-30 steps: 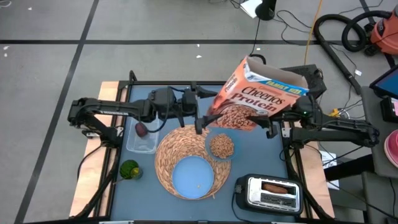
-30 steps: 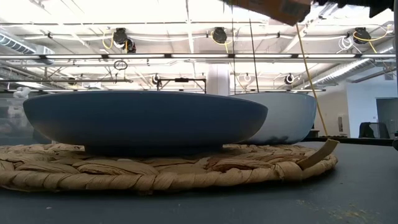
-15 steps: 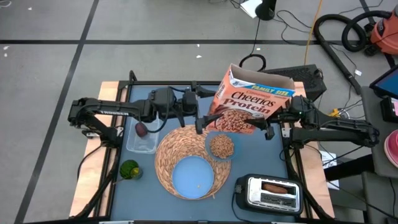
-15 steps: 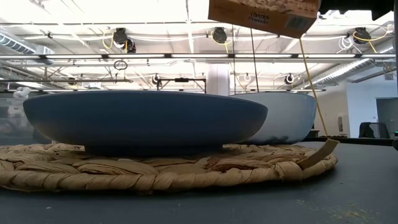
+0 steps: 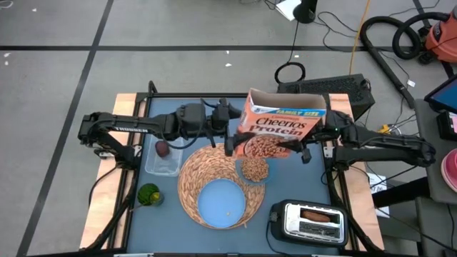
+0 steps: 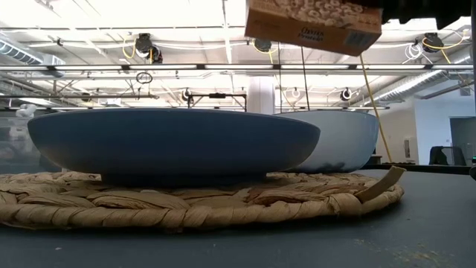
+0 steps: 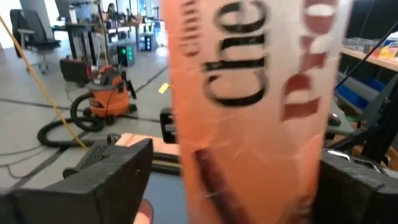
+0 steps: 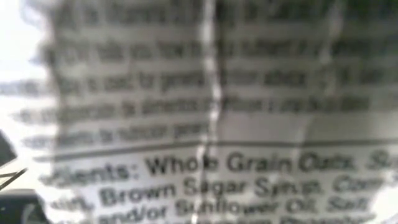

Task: Arrange a breakfast setting
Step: Pour the cereal into the blue bowl

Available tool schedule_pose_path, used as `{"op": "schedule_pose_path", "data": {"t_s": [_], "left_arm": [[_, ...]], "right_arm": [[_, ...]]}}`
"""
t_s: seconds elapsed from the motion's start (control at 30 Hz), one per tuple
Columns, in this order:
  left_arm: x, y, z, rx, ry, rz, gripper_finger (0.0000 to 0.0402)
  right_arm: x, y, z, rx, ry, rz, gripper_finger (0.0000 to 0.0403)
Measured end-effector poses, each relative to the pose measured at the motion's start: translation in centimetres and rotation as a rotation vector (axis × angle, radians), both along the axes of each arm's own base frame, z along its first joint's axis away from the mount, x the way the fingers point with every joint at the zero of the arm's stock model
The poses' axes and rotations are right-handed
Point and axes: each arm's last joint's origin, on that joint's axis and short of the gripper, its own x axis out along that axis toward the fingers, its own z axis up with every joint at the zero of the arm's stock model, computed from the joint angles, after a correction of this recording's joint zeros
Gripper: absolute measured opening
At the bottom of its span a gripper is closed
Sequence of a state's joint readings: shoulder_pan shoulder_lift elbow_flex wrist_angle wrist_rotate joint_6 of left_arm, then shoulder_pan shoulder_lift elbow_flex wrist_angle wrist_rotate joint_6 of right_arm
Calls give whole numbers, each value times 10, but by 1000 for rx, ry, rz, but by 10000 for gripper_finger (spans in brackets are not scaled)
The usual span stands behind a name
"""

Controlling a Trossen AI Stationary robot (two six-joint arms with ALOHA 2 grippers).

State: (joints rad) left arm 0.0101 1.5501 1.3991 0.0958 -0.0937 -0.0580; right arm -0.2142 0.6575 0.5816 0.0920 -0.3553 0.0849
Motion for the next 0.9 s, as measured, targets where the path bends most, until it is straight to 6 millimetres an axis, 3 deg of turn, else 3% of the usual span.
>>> {"op": "schedule_pose_path", "data": {"t_s": [0.53, 0.9], "left_arm": [[0, 0, -3, -1, 36, -2, 161], [0, -1, -4, 2, 40, -8, 95]], "right_arm": [[5, -1, -4, 5, 27, -14, 141], [5, -1, -4, 5, 27, -15, 141]]}}
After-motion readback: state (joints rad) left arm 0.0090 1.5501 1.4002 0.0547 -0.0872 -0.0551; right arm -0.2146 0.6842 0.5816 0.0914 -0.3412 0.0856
